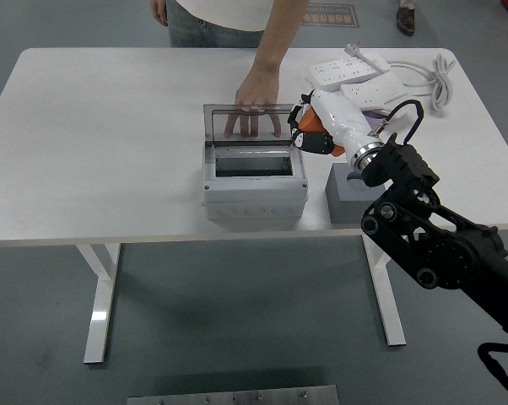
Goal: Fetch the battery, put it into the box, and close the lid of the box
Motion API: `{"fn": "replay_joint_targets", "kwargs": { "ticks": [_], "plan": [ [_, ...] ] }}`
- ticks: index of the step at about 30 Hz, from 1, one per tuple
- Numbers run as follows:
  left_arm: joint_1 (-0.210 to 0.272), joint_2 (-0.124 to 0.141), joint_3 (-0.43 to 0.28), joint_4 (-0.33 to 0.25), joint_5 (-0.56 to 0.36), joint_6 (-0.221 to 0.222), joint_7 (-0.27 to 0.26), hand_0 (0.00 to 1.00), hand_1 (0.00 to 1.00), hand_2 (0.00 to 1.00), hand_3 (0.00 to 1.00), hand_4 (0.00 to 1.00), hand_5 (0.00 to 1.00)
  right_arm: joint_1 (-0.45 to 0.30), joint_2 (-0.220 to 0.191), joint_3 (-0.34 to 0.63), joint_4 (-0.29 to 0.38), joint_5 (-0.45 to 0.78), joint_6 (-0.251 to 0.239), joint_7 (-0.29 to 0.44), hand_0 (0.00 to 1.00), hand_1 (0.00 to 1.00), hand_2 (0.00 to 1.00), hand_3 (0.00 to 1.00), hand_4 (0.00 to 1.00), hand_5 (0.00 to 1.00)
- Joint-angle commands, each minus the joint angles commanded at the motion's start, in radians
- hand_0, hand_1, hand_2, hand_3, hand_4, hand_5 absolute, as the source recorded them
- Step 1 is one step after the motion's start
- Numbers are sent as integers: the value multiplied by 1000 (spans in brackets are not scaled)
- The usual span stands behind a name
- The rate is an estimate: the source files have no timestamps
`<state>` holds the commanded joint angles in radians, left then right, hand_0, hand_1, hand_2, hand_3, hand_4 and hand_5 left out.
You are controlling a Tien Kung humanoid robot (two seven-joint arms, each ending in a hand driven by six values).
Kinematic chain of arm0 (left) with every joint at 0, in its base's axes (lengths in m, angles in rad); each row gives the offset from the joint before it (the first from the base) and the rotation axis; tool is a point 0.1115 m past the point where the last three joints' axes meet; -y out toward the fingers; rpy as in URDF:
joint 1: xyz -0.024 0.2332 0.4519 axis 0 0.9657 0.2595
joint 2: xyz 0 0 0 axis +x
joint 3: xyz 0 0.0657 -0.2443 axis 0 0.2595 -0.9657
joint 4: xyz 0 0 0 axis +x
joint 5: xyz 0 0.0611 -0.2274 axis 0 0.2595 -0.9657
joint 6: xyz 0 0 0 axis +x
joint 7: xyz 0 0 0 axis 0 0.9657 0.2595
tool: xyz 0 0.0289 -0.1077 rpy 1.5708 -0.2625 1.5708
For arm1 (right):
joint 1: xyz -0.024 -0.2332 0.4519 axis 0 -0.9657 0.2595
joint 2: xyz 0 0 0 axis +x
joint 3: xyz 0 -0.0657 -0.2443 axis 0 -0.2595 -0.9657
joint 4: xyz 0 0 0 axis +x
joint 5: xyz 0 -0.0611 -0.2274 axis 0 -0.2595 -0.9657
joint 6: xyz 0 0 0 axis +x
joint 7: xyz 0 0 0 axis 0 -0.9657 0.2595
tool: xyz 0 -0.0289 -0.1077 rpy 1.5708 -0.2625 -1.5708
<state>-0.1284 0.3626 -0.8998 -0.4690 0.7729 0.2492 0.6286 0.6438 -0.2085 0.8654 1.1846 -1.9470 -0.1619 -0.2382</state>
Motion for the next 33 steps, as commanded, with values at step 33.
{"fn": "replay_joint_targets", "kwargs": {
  "ticks": [33],
  "plan": [
    [8,3,-1,-2,-1,2,3,800,886,845,925,830,605,53,76,-104,-65,-62,12,-95,212,231,248,315,149,32]
  ]
}}
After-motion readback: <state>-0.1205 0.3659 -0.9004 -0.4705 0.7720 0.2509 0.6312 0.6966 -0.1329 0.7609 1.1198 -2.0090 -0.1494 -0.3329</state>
